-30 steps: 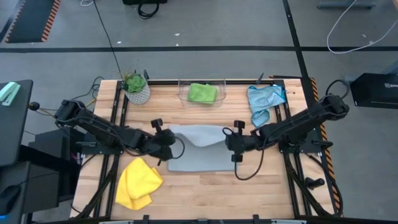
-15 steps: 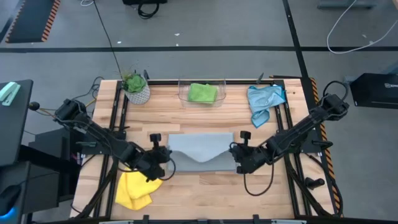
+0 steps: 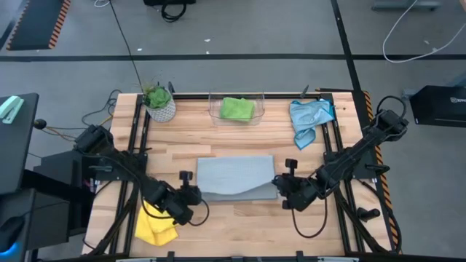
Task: Fold microfiber towels
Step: Fold the gray microfiber cloth
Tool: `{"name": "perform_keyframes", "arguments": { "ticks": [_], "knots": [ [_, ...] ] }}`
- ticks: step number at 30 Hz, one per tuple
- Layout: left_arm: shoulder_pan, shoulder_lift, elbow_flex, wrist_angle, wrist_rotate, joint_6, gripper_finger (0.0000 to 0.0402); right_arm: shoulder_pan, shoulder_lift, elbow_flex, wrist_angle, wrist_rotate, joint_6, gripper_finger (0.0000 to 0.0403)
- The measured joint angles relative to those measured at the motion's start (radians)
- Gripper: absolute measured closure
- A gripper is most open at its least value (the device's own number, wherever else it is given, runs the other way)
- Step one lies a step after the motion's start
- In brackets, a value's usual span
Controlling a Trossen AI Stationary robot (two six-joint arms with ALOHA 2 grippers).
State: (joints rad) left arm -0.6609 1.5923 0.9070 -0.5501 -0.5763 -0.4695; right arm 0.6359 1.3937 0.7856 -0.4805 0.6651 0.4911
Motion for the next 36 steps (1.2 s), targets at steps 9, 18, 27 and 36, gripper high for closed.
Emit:
{"name": "perform_keyframes", "arguments": {
  "ticks": [9, 18, 27, 36],
  "knots": [
    [0.003, -0.016, 0.003, -0.001, 0.090, -0.098, 0.0257, 0.002, 0.000, 0.000, 0.044, -0.046, 0.023, 0.0311],
    [0.040, -0.118, 0.004, 0.005, 0.095, -0.090, 0.0156, 0.002, -0.017, 0.036, 0.019, -0.050, 0.054, 0.0201],
    [0.274, -0.120, -0.155, 0.419, 0.399, 0.178, 0.0233, 0.001, -0.127, -0.134, 0.042, -0.103, 0.332, 0.0197],
    [0.506, -0.120, -0.169, 0.295, 0.420, 0.403, 0.0368, -0.201, -0.040, -0.287, 0.454, -0.086, 0.269, 0.0344]
  ]
}}
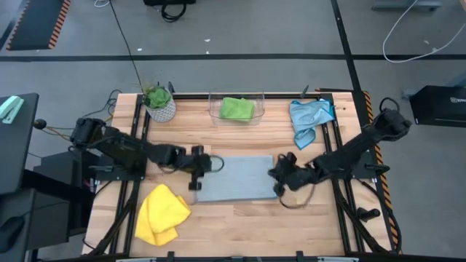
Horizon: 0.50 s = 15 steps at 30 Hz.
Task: Fold microfiber towels
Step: Fold the gray microfiber cloth
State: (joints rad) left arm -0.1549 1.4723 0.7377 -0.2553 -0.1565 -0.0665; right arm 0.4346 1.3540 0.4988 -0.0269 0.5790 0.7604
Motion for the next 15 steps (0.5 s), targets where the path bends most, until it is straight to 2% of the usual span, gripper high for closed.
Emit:
{"name": "perform_keyframes", "arguments": {
  "ticks": [2, 4, 9, 15],
  "knots": [
    [0.052, 0.000, -0.001, -0.057, -0.004, 0.020, 0.0391, -0.072, 0.033, 0.000, 0.037, -0.002, -0.025, 0.0377],
    [0.088, 0.000, -0.001, -0.077, -0.003, 0.050, 0.0394, -0.133, 0.066, 0.000, 0.063, -0.022, -0.052, 0.0395],
    [0.113, 0.009, -0.022, -0.041, 0.009, 0.136, 0.0377, -0.247, 0.149, 0.000, 0.096, -0.125, -0.103, 0.0390],
    [0.121, 0.042, -0.080, -0.012, 0.049, 0.130, 0.0395, -0.367, 0.193, 0.001, 0.095, -0.168, -0.198, 0.0398]
  ]
}}
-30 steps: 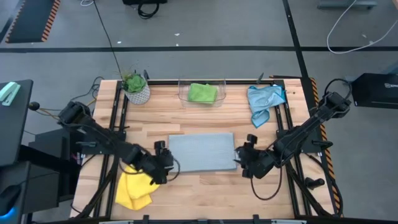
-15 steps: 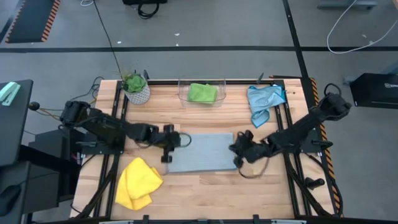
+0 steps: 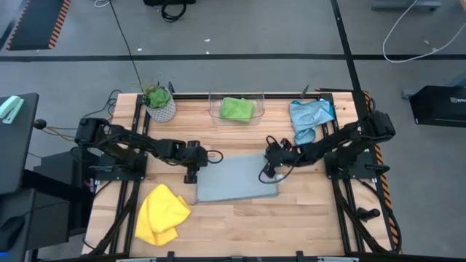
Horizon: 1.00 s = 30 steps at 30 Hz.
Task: Fold microfiber towels
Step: Fold the gray microfiber cloth
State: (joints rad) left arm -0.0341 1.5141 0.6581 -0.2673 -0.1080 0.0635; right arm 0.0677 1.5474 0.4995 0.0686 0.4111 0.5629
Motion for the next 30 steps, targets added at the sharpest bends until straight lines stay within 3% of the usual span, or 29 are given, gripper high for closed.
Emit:
{"name": "perform_keyframes", "arguments": {
  "ticks": [8, 13, 16, 19, 26, 30],
  "knots": [
    [-0.054, 0.054, -0.051, 0.239, 0.067, -0.081, 0.0383, -0.222, -0.029, 0.002, 0.001, -0.058, -0.297, 0.0393],
    [-0.117, 0.059, -0.035, 0.295, 0.136, -0.110, 0.0396, -0.261, -0.122, 0.054, -0.032, -0.099, -0.379, 0.0393],
    [-0.144, 0.036, -0.004, 0.267, 0.138, -0.109, 0.0390, -0.212, -0.160, 0.072, -0.026, -0.193, -0.337, 0.0393],
    [-0.133, -0.008, 0.015, 0.267, 0.137, -0.104, 0.0383, -0.134, -0.144, 0.076, 0.006, -0.198, -0.250, 0.0393],
    [-0.001, -0.025, 0.013, 0.069, 0.056, -0.055, 0.0392, -0.019, -0.001, 0.075, 0.101, -0.023, -0.026, 0.0392],
    [0.009, 0.016, -0.012, 0.101, 0.089, -0.046, 0.0386, -0.032, 0.078, 0.075, 0.128, 0.026, 0.042, 0.0392]
  ]
}}
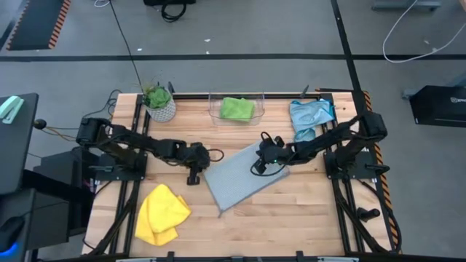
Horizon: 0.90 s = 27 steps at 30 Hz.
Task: Fold microfiber towels
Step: Fold the gray microfiber cloth
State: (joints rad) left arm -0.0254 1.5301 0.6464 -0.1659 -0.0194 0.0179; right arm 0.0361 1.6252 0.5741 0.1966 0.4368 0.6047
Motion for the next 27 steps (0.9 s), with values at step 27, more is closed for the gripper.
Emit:
{"name": "perform_keyframes", "arguments": {
  "ticks": [27],
  "knots": [
    [-0.295, 0.143, 0.036, 0.344, -0.004, -0.206, 0.0387, 0.060, -0.110, 0.103, 0.010, -0.274, -0.455, 0.0393]
  ]
}}
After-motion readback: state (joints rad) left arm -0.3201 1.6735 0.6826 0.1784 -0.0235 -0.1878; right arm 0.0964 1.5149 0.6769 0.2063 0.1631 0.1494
